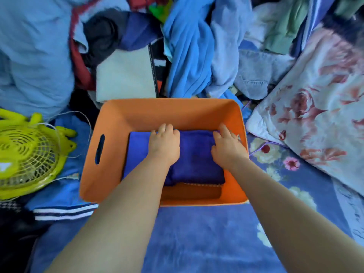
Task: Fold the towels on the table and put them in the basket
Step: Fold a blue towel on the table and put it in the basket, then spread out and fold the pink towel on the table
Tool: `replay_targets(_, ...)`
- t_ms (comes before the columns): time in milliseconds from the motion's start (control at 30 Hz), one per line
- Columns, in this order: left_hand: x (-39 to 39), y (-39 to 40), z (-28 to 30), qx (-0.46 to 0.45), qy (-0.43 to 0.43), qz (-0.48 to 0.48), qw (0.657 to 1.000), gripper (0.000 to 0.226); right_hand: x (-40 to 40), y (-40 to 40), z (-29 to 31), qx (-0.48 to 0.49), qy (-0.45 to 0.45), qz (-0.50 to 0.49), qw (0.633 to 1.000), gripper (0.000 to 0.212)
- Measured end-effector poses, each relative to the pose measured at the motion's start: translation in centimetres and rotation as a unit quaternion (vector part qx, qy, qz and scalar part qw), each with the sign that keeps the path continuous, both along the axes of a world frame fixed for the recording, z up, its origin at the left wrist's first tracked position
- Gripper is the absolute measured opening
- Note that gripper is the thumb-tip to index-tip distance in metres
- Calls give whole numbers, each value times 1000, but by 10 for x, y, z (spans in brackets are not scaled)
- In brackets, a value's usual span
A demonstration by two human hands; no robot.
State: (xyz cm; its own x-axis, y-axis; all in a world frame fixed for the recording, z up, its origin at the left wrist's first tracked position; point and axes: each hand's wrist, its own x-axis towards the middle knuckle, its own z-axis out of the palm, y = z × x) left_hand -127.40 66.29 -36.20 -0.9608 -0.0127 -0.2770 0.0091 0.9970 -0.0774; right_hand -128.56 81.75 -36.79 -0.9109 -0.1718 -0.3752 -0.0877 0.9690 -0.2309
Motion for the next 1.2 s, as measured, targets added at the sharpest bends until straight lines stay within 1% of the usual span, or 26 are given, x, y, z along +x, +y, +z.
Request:
replay_targets(100,37,3,59,-14,27,18,999,33,35,11,50,-29,44,-3,999,45)
replay_targets(300,122,13,154,4,79,38,996,32,118,27,135,-59,115,-2,992,38)
replay_targets(433,174,19,207,13,99,26,995,33,171,36,185,-60,169,1,984,38)
replay_targets(533,224,24,245,20,116,3,993,35,225,40,227,-37,216,12,976,40)
replay_targets(667,288,35,285,42,158,-50,985,34,306,42,277,-31,272,-13,962,43)
replay_targets(767,340,54,312,39,175,-114,977,35,377,53,309,-16,314,-64,947,40)
replay_targets(833,376,78,327,45,165,-168,971,35,430,72,328,-5,327,-117,938,39)
replay_targets(933,418,115,344,57,152,-213,963,37,485,103,352,28,337,-170,926,36)
replay_targets(1000,454,153,358,70,148,-253,953,41,532,131,368,42,351,-225,908,35)
replay_targets(1067,487,189,367,80,162,-304,935,42,574,156,380,52,368,-270,888,35)
replay_targets(1100,507,210,372,85,170,-340,921,40,600,170,387,61,376,-291,878,35)
replay_targets(1200,566,270,379,104,169,-425,883,40,674,210,395,100,370,-342,858,38)
